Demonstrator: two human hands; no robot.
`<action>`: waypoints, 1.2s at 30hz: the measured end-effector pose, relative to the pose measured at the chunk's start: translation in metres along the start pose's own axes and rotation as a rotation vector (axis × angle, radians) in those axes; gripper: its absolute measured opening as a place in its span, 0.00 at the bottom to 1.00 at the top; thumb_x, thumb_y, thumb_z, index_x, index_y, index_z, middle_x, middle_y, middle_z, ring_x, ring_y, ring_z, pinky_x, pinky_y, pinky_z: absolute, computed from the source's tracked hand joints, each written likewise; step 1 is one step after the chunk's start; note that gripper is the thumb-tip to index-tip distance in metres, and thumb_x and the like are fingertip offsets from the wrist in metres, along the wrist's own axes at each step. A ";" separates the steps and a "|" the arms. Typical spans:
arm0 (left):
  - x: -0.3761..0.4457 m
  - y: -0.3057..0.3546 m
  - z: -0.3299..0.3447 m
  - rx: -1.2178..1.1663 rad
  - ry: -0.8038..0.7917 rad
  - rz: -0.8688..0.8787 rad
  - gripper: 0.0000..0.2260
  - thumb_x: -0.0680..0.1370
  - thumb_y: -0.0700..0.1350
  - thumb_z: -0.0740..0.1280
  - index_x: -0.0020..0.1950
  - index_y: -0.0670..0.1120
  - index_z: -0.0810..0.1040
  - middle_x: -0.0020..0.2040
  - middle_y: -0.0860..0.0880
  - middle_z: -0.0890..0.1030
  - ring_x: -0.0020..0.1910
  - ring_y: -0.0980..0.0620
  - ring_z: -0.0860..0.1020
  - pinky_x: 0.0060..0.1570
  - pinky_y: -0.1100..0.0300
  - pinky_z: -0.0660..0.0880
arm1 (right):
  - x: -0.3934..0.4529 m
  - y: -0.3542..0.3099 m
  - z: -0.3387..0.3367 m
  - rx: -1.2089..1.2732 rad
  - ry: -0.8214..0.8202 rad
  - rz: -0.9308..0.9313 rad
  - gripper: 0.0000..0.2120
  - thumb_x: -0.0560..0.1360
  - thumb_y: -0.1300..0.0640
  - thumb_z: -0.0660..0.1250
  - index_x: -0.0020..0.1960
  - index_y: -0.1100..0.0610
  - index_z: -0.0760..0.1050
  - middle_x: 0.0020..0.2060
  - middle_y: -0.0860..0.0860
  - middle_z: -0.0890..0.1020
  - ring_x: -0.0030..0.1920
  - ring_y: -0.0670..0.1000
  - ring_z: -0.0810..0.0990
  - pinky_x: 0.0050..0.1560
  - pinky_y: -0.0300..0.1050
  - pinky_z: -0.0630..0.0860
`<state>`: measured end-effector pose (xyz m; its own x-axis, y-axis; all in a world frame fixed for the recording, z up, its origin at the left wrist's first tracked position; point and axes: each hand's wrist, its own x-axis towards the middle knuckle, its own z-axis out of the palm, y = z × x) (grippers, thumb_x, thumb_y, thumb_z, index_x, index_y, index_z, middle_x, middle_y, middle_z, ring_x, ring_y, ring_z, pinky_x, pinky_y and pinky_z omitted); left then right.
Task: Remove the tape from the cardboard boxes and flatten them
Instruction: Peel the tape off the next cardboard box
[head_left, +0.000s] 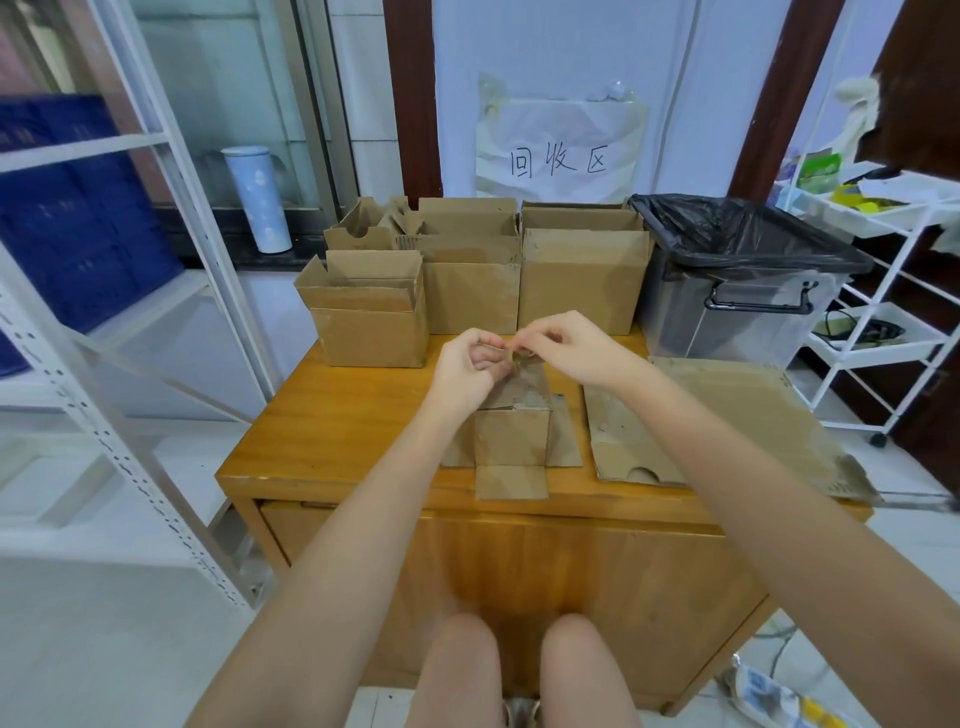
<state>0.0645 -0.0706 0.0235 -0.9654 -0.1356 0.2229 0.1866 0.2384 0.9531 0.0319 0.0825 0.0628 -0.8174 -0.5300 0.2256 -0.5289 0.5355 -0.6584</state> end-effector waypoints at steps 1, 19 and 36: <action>0.000 0.001 0.000 0.000 0.003 -0.010 0.09 0.74 0.32 0.70 0.50 0.40 0.74 0.41 0.47 0.81 0.41 0.53 0.80 0.41 0.70 0.77 | -0.001 0.002 0.000 0.035 0.005 0.023 0.12 0.80 0.53 0.61 0.52 0.55 0.83 0.51 0.59 0.83 0.53 0.59 0.80 0.60 0.51 0.76; -0.003 0.001 -0.011 -0.081 -0.097 -0.028 0.11 0.77 0.31 0.64 0.52 0.43 0.83 0.48 0.48 0.83 0.44 0.62 0.81 0.48 0.70 0.76 | 0.008 0.015 0.018 -0.048 0.073 0.139 0.11 0.73 0.60 0.73 0.54 0.60 0.78 0.45 0.52 0.81 0.44 0.47 0.78 0.50 0.37 0.77; 0.007 0.012 -0.008 -0.146 0.088 -0.129 0.12 0.76 0.31 0.66 0.57 0.43 0.79 0.49 0.48 0.81 0.50 0.49 0.81 0.44 0.62 0.81 | 0.005 0.016 0.017 -0.060 -0.015 0.105 0.22 0.67 0.49 0.77 0.55 0.60 0.79 0.43 0.46 0.79 0.45 0.46 0.77 0.51 0.39 0.76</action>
<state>0.0610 -0.0768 0.0381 -0.9645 -0.2409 0.1083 0.0933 0.0725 0.9930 0.0228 0.0770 0.0408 -0.8658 -0.4784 0.1464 -0.4536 0.6270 -0.6334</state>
